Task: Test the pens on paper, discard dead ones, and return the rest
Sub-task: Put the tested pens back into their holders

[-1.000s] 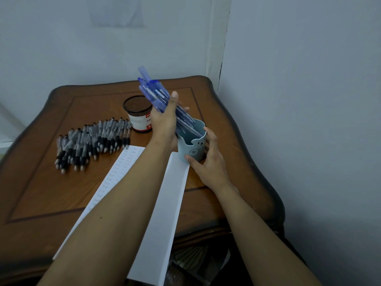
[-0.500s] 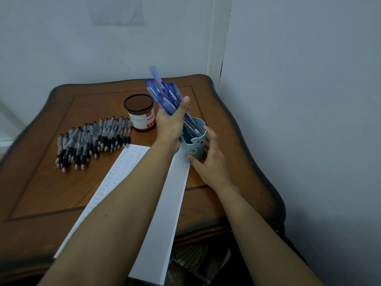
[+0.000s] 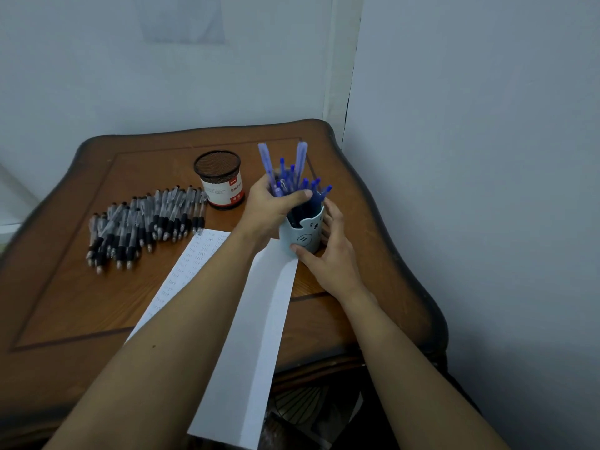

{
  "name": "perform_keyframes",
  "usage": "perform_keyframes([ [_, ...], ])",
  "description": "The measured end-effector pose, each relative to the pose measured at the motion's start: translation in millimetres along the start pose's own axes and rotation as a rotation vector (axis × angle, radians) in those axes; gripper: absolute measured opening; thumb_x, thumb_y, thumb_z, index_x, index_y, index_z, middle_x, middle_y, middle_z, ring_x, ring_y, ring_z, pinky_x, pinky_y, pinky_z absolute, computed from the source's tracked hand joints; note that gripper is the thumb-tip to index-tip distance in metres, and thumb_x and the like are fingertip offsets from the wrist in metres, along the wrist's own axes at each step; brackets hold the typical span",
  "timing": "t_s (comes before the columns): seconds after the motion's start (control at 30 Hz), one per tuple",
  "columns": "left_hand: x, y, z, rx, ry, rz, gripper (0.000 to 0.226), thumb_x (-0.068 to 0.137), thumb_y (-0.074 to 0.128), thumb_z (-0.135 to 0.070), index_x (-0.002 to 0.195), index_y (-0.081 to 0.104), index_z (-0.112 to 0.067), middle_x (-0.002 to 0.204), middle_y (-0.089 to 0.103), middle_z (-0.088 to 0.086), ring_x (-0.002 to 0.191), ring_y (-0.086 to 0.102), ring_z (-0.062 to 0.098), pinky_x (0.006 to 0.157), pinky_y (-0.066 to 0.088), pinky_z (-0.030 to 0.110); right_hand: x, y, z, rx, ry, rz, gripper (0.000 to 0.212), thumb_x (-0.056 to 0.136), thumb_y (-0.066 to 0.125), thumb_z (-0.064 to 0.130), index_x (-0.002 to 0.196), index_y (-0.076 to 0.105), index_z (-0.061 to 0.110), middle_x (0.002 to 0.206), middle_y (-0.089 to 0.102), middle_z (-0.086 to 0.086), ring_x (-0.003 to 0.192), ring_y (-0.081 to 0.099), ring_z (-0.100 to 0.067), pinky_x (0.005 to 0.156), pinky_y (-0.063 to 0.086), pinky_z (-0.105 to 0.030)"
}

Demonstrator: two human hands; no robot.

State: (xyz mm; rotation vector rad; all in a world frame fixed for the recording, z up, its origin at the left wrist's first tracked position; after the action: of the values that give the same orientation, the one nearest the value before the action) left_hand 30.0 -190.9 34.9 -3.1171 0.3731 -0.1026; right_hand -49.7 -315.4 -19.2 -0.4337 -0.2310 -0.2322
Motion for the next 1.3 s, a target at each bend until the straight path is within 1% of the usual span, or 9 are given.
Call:
perform_keyframes([
  [0.17,-2.5,-7.1,-3.2,0.008,0.020,0.022,0.044,0.076,0.081,-0.029,0.114,0.062,-0.019,0.107,0.073,-0.003,0.098,0.072,0.015,0.082,0.059,0.026,-0.2,0.9,-1.6,-0.002,0.010,0.004,0.094,0.084,0.080,0.032,0.152,0.016,0.042,0.152,0.042,0.008,0.135,0.049,-0.015,0.104,0.051,-0.036],
  [0.3,-9.2,-12.2,-2.2,0.027,0.003,0.022,0.045,0.084,0.062,-0.052,0.119,0.060,-0.024,0.113,0.071,-0.004,0.104,0.069,0.013,0.089,0.056,0.028,0.2,2.0,-3.2,0.003,0.020,0.013,0.094,0.083,0.080,0.033,0.152,0.016,0.043,0.151,0.043,0.011,0.135,0.049,-0.014,0.104,0.051,-0.039],
  [0.37,-13.4,-18.3,0.6,0.040,-0.007,0.017,0.033,0.098,0.048,-0.050,0.116,0.064,-0.026,0.105,0.073,-0.012,0.102,0.069,0.007,0.089,0.052,0.026,0.2,2.0,-3.5,0.001,0.026,0.012,0.096,0.083,0.080,0.033,0.153,0.016,0.044,0.152,0.043,0.012,0.136,0.048,-0.013,0.104,0.051,-0.039],
  [0.47,-20.6,-21.5,3.1,0.147,0.016,0.038,0.040,0.103,0.038,-0.052,0.111,0.070,-0.029,0.106,0.075,-0.010,0.108,0.067,0.010,0.095,0.050,0.033,-0.2,1.2,-3.3,-0.003,0.027,0.007,0.096,0.082,0.081,0.032,0.153,0.017,0.044,0.151,0.043,0.013,0.135,0.048,-0.011,0.103,0.052,-0.036],
  [0.6,-27.7,-44.7,17.6,0.081,-0.064,-0.115,0.040,0.106,0.030,-0.051,0.118,0.065,-0.035,0.112,0.066,-0.015,0.109,0.059,0.008,0.097,0.047,0.035,-0.9,0.1,-2.9,0.008,0.029,0.006,0.096,0.082,0.082,0.029,0.153,0.018,0.039,0.149,0.046,0.011,0.134,0.049,-0.011,0.103,0.052,-0.036],
  [0.77,-35.0,-78.6,33.8,0.786,0.049,-0.071,0.022,0.099,0.059,-0.023,0.118,0.069,-0.019,0.115,0.065,-0.006,0.104,0.058,0.006,0.093,0.044,0.030,-1.6,0.0,-0.9,0.010,0.027,0.013,0.095,0.082,0.081,0.029,0.153,0.019,0.040,0.149,0.046,0.011,0.133,0.050,-0.009,0.102,0.052,-0.036],
  [0.87,-42.9,-93.3,49.5,1.058,0.079,-0.016,0.035,0.094,0.058,-0.041,0.117,0.070,-0.019,0.122,0.064,0.000,0.119,0.053,0.022,0.097,0.039,0.037,-1.2,0.7,0.5,-0.006,0.021,0.017,0.096,0.082,0.081,0.031,0.153,0.017,0.040,0.150,0.045,0.010,0.134,0.049,-0.010,0.103,0.052,-0.036],
  [1.03,-61.2,-95.8,53.8,1.224,0.087,0.063,0.081,0.081,0.031,-0.072,0.134,0.061,-0.019,0.140,0.059,-0.001,0.132,0.048,0.020,0.110,0.037,0.043,-1.0,0.3,2.0,-0.026,0.022,0.025,0.101,0.078,0.084,0.031,0.154,0.016,0.038,0.149,0.047,0.008,0.132,0.052,-0.012,0.101,0.053,-0.032],
  [1.3,-63.1,-83.4,69.2,1.331,-0.050,0.036,0.076,0.093,0.035,-0.067,0.155,0.033,-0.023,0.163,0.029,-0.002,0.152,0.020,0.023,0.124,0.012,0.051,8.0,-0.4,12.0,0.030,0.016,-0.044,0.097,0.073,0.087,0.018,0.149,0.027,0.034,0.142,0.053,0.006,0.126,0.055,-0.011,0.097,0.056,-0.036],
])
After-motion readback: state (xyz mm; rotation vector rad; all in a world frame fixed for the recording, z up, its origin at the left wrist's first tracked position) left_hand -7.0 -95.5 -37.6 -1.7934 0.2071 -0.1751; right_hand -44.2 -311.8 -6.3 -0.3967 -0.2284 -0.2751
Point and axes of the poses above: each hand's wrist, its own x-axis towards the middle knuckle, its own y-axis out of the palm, z = x × y, the point moved 8 cm from there along x, towards the middle knuckle
